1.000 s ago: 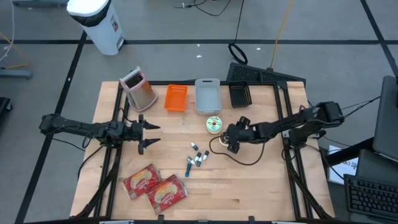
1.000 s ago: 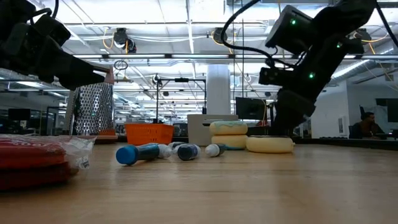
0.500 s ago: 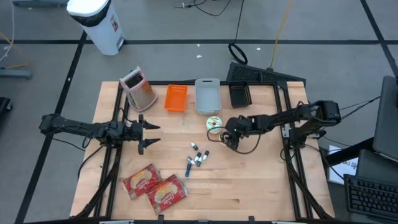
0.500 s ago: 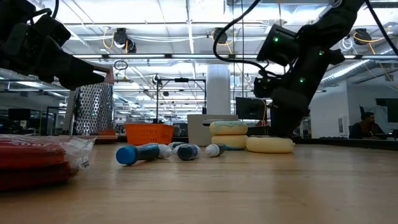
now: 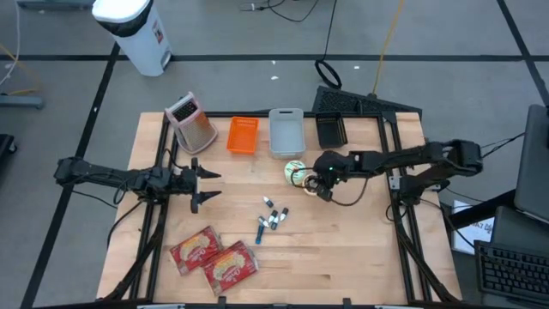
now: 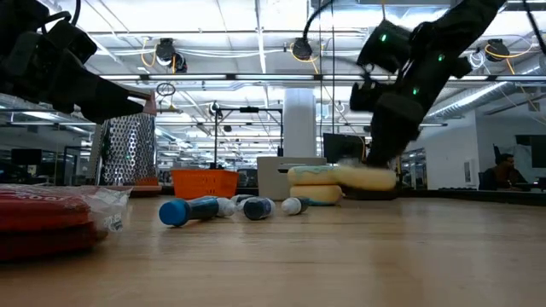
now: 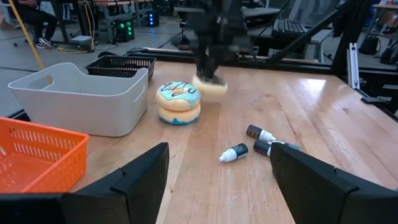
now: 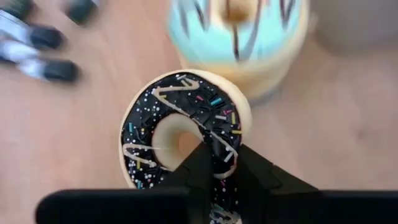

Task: Pick & Place Food Item
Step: Put the brown doughnut into the black bin

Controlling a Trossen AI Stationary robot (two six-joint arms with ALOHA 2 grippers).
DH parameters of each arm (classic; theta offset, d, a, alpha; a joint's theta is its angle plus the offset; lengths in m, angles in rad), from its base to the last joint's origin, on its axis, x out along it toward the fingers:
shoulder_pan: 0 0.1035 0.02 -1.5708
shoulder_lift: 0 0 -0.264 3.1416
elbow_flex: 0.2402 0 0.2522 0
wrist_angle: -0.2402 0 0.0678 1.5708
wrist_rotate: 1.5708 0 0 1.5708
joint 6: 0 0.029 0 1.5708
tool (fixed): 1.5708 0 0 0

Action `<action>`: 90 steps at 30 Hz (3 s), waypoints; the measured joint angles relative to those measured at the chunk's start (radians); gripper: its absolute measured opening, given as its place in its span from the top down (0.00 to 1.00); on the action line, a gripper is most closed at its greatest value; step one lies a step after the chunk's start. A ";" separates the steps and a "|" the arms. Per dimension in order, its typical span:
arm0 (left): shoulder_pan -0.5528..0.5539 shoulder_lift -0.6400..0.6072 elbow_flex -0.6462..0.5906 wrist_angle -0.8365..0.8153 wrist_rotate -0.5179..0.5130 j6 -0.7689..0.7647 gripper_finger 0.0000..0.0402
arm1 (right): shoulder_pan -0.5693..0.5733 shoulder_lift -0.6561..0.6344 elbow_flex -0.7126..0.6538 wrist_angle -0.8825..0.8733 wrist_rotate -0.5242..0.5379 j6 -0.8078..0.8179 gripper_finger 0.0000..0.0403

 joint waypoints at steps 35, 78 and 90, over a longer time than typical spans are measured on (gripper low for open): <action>0.000 0.000 0.000 0.000 0.000 0.000 0.30 | -0.474 0.171 0.001 0.416 0.572 -0.451 0.93; 0.000 0.000 0.000 0.000 0.000 0.000 0.30 | -0.444 0.251 0.002 0.514 0.705 -0.546 0.56; 0.000 0.000 0.000 0.000 0.000 0.000 0.30 | -0.455 0.225 0.002 0.456 0.597 -0.464 0.56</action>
